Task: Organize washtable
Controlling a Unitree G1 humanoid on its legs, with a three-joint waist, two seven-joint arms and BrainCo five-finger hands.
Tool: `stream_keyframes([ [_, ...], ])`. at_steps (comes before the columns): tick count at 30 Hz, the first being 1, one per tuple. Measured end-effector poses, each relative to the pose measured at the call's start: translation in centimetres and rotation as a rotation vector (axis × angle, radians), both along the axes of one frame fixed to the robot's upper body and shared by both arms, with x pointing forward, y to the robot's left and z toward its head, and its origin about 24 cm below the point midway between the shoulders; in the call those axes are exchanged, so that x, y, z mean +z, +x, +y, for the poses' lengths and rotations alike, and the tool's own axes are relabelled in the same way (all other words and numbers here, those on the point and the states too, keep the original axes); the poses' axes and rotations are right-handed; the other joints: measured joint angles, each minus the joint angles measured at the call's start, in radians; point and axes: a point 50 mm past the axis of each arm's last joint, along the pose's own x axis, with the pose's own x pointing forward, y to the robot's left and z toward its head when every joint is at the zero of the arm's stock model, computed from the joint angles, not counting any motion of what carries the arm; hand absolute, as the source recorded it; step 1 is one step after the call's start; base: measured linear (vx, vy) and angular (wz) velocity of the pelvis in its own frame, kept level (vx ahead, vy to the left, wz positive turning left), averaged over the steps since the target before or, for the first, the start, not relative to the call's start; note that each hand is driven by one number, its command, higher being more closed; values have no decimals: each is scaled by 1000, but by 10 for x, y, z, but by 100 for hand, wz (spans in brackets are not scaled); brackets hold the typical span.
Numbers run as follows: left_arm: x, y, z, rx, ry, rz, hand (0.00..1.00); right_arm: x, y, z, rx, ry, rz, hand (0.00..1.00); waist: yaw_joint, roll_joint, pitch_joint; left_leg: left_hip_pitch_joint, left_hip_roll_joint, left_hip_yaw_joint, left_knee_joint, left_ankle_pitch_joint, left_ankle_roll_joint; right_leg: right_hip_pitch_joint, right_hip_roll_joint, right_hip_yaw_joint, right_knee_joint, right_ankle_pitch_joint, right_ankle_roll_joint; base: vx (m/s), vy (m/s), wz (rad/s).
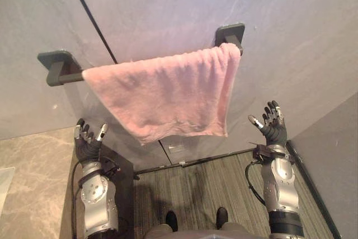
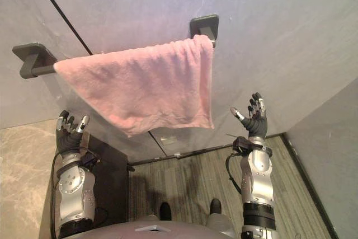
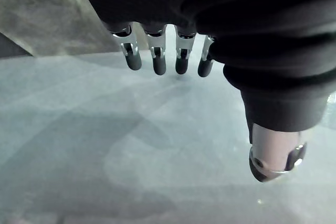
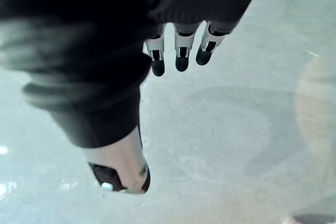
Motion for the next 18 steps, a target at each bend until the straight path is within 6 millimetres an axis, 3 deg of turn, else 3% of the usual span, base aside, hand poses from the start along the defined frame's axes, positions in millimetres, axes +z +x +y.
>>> stream_keyframes([
  [6,-14,-16,0,-55,-9,62,0,-18,-25,-5,-1,18,65,0,1,-11,-9,-6,-1,0,0,-2,0,-4,-1,-1,-3,0,0,0,0,0],
  [9,-19,-25,-4,-173,-66,50,0,-25,-43,-3,44,4,93,0,1,-16,-17,-12,-1,1,0,-4,0,-11,-1,1,-3,0,0,4,1,-1],
  [14,-23,-42,-3,-366,-305,-91,0,-38,-70,21,408,38,144,0,1,-24,-48,-21,-1,2,0,-13,0,-15,0,9,-6,0,1,13,1,-4],
  [18,-19,-40,-9,-534,-419,-210,0,-38,-71,33,567,135,105,0,3,-23,-56,-22,-3,-3,0,-13,1,-13,-4,-1,-4,-1,1,-2,7,7],
])
